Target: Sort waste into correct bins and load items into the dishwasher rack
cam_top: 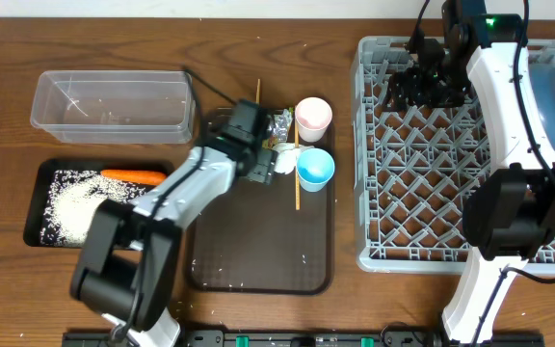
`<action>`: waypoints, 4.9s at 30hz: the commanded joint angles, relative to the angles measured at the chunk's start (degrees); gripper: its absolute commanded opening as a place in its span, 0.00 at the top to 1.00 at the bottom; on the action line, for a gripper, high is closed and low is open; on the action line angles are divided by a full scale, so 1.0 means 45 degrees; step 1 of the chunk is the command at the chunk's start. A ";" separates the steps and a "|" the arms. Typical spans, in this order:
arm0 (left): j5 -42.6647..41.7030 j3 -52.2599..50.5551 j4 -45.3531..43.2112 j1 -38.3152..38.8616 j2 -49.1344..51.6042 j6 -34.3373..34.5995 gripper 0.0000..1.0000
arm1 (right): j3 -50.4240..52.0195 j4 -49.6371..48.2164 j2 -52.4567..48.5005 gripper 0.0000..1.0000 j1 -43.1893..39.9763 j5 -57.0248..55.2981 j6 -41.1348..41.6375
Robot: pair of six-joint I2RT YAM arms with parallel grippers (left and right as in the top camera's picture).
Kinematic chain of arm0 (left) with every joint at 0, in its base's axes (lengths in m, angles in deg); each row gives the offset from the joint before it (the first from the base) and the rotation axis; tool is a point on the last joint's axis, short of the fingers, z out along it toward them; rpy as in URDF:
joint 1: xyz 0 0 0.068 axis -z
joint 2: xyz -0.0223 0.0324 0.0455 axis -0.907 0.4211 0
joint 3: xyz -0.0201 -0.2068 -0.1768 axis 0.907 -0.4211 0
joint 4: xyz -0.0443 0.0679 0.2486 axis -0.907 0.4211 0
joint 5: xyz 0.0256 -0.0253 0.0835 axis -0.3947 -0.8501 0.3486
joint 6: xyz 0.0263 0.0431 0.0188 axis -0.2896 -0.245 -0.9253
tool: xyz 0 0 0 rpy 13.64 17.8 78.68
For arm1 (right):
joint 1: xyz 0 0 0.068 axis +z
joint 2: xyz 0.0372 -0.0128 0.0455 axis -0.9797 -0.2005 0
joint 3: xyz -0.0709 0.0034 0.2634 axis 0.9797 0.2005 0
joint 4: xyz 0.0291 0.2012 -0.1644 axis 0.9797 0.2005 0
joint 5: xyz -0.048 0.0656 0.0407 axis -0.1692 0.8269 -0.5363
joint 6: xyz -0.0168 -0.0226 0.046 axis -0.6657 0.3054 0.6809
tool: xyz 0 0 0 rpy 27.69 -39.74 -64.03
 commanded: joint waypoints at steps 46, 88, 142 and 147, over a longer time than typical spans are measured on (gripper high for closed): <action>-0.0971 0.0141 -0.1768 0.0656 0.1273 -0.2764 0.94 | -0.0073 0.0277 0.0432 0.13 0.0117 0.0005 -0.0185; 0.0699 0.0325 -0.4031 -0.6105 -0.1384 -0.0695 0.01 | -0.0073 0.0330 0.0432 0.13 0.0121 0.0010 -0.0180; -0.1418 0.0209 -0.0282 -0.0073 0.1690 -0.5469 0.03 | -0.0073 0.0287 0.0432 0.12 0.0170 0.0005 -0.0185; 0.0321 0.0389 -0.0466 0.0024 0.1477 -0.4551 0.05 | -0.0073 0.0238 0.0432 0.12 0.0165 0.0000 -0.0194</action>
